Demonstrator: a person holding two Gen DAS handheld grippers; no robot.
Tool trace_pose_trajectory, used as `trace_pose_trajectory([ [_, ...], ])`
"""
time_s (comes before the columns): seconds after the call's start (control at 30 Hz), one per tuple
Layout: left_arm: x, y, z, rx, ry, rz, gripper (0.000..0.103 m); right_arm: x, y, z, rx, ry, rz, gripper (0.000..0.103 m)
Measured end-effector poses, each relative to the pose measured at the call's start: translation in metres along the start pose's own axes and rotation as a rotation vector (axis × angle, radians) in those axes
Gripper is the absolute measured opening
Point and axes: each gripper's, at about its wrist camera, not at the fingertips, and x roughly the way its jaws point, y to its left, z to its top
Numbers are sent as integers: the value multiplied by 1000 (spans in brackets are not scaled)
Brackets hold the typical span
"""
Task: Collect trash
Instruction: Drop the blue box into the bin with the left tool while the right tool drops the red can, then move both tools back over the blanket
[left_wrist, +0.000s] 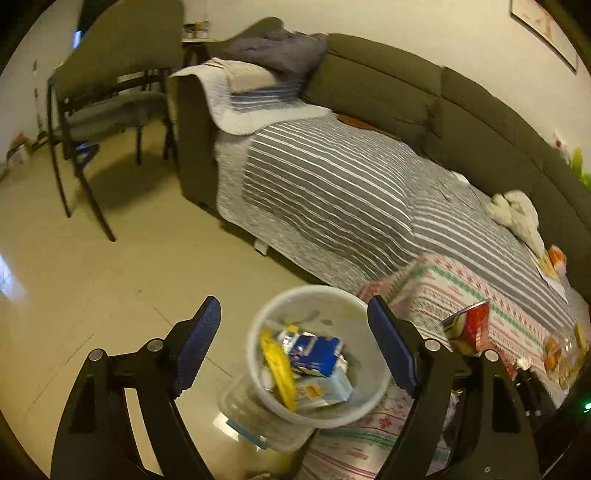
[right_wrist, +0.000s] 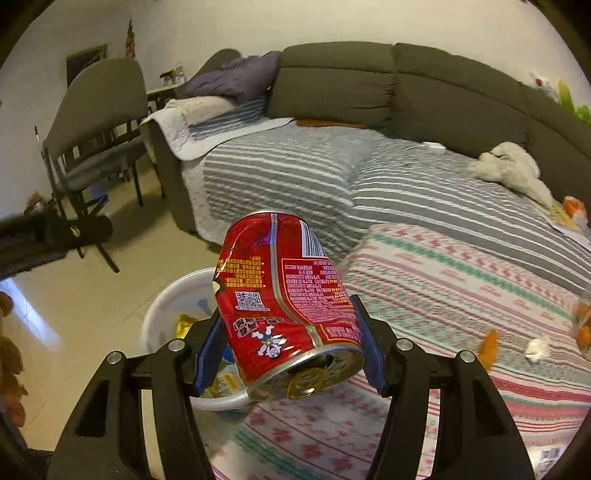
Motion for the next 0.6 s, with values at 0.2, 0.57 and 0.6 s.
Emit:
trace_pose_trajectory([
  [0.2, -7, 24, 7, -50, -12, 44, 81, 26, 26, 8, -17, 34, 23, 64],
  [0.57, -8, 28, 7, -18, -39, 137, 93, 27, 31, 24, -26, 0, -130, 93],
  [0.6, -9, 26, 5, -10, -41, 144, 95, 26, 28, 24, -23, 0, -142, 94],
])
